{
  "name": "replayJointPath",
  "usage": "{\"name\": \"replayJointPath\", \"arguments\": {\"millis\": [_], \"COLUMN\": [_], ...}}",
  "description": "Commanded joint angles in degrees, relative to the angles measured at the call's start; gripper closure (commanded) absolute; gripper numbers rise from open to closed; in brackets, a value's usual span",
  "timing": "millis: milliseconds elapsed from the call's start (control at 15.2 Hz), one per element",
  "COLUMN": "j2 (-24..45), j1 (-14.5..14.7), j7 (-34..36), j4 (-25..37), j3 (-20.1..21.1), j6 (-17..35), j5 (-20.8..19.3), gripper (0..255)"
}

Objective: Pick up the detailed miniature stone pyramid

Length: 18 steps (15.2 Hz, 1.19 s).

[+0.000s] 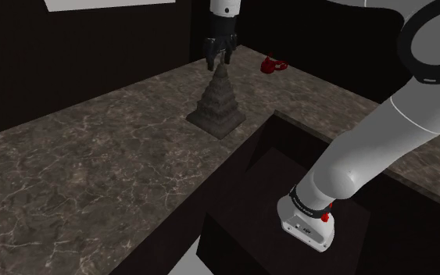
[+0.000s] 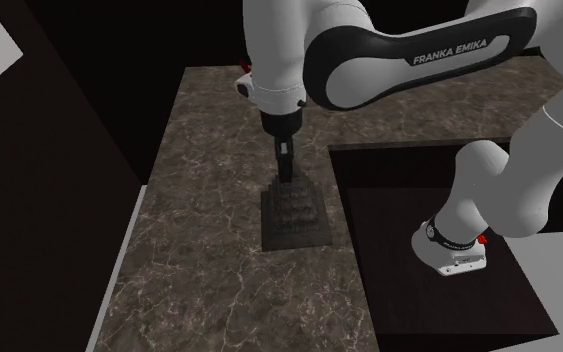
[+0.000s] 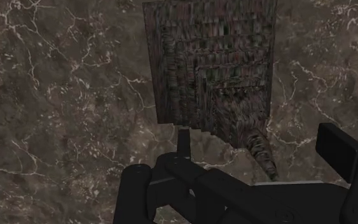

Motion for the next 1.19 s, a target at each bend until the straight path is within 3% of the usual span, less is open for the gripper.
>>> {"name": "replayJointPath", "arguments": {"millis": [0,396,462,1122], "j2": [2.5,2.9,2.4,2.7], "j1": [-0.2,-0.3,-0.2,-0.3], "j7": [-0.3,-0.3,-0.2,-0.3], "j4": [-2.1,-5.2,-5.7,-4.6], "j3": [-0.3,-0.2,-0.1,-0.2], "j6": [1.0,4.5,4.5,3.7], "j5": [0.0,0.0,0.0,0.0], "gripper": [0,0,255,255]}}
